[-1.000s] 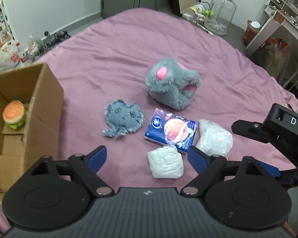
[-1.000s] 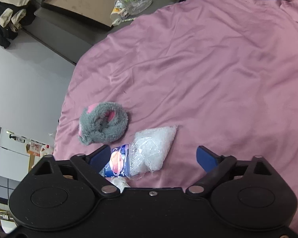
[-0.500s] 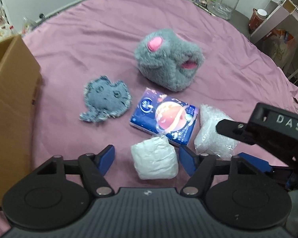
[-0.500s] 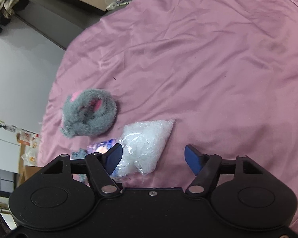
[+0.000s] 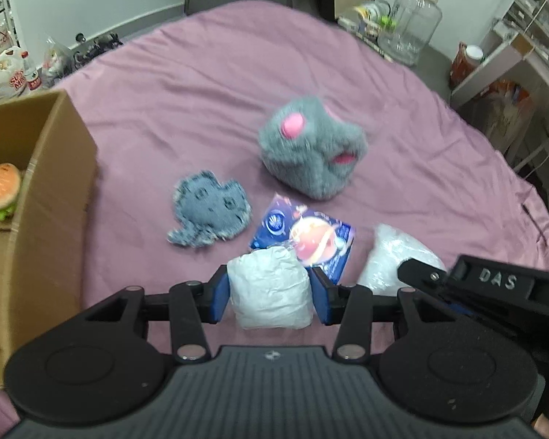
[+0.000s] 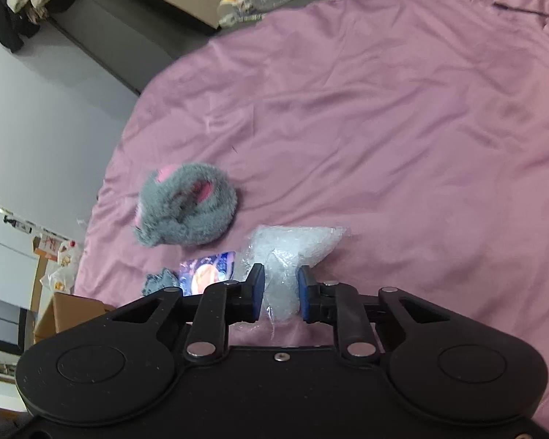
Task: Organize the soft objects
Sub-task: 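Grasp the white cloth bundle with the left tool while the right tool grasps the clear stuffing bag, then carry the white bundle into the box and open the left tool while the right tool carries the bag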
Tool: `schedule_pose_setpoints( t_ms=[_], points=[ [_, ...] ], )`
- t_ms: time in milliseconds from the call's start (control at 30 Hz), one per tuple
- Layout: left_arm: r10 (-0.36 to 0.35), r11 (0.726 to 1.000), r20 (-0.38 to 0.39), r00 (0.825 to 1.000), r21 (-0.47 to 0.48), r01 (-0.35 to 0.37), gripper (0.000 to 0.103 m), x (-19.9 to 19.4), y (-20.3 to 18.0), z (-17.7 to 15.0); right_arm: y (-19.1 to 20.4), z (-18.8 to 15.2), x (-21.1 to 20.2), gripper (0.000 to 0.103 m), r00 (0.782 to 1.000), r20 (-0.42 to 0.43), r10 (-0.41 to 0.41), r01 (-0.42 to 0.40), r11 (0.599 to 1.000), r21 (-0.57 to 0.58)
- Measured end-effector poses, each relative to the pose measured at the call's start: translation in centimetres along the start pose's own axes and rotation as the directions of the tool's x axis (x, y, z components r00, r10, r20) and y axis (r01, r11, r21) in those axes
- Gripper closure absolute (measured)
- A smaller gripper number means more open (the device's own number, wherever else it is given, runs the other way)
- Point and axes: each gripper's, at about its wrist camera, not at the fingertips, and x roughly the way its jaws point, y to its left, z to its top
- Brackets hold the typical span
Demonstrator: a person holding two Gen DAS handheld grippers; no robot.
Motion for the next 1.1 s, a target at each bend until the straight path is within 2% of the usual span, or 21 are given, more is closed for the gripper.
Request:
schedule_pose_setpoints(
  t_ms=[333,600,833,1100],
  points=[
    [-0.039,0.999,0.078,0.996,-0.005,0.040,0.058,-5.1,1.6,1.0,1.5,-0.8,-4.9,0.084,0.991,0.130,0.016,-0.009,0.998,-0.061],
    [-0.048,0.999,0.137,0.989,-0.004,0.049,0.058,-8.5,3.7,2.1,3.7,-1.7,-7.5,0.084,0.973,0.231,0.012,0.018,0.992,-0.125],
    [-0.009,1.000,0.172,0.985,-0.028,0.014,0.058,-10.2,6.5,2.3,6.4,-2.5,-8.8,0.084,0.963,0.256,0.081,-0.031,0.981,-0.192],
    [-0.013,0.998,0.206,0.979,-0.064,0.027,0.058,-11.9,9.6,3.1,9.7,-4.0,-9.7,0.084,0.955,0.269,0.128,-0.046,0.956,-0.291]
  ],
)
